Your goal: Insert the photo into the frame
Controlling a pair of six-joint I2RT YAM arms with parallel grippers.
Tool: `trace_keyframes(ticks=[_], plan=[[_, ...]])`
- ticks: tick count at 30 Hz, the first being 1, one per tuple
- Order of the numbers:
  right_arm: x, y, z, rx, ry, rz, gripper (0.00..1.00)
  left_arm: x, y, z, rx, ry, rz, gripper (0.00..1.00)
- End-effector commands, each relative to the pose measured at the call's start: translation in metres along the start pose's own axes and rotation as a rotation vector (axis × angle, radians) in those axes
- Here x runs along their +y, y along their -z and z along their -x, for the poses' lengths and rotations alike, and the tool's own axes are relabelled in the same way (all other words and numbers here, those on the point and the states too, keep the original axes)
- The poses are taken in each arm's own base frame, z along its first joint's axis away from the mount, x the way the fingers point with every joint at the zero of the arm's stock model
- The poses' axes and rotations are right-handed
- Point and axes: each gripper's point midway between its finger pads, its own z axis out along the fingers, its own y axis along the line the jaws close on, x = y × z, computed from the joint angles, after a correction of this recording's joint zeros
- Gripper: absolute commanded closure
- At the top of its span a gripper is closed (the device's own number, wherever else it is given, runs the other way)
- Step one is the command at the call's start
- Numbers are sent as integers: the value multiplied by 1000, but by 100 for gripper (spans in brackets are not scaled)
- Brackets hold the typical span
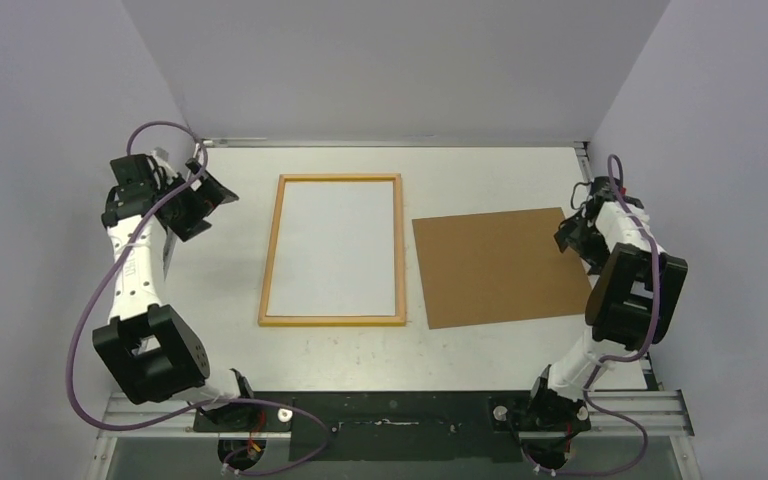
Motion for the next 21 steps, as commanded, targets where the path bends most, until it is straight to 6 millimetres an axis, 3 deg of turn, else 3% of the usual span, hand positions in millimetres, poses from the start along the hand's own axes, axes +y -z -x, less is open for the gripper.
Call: trace_keyframes(ticks=[1, 5, 8, 10, 16, 21], plan=[[-29, 6, 3, -50, -53, -10, 19, -71, -8, -30, 95, -97, -262, 5], [-64, -7, 8, -47, -113, -44, 17, -121, -23, -82, 223, -200, -364, 7], [-70, -15, 15, -40, -78, -60, 17, -169, -26, -141, 340, -311, -483, 9], [-70, -23, 14, -13, -64, -55, 17, -189, -27, -176, 401, -378, -527, 10], [-65, -35, 14, -20, -77, 11, 16, -224, -28, -267, 564, -555, -596, 10], [-60, -46, 13, 2, -97, 79, 16, -238, -29, -325, 678, -660, -606, 11]])
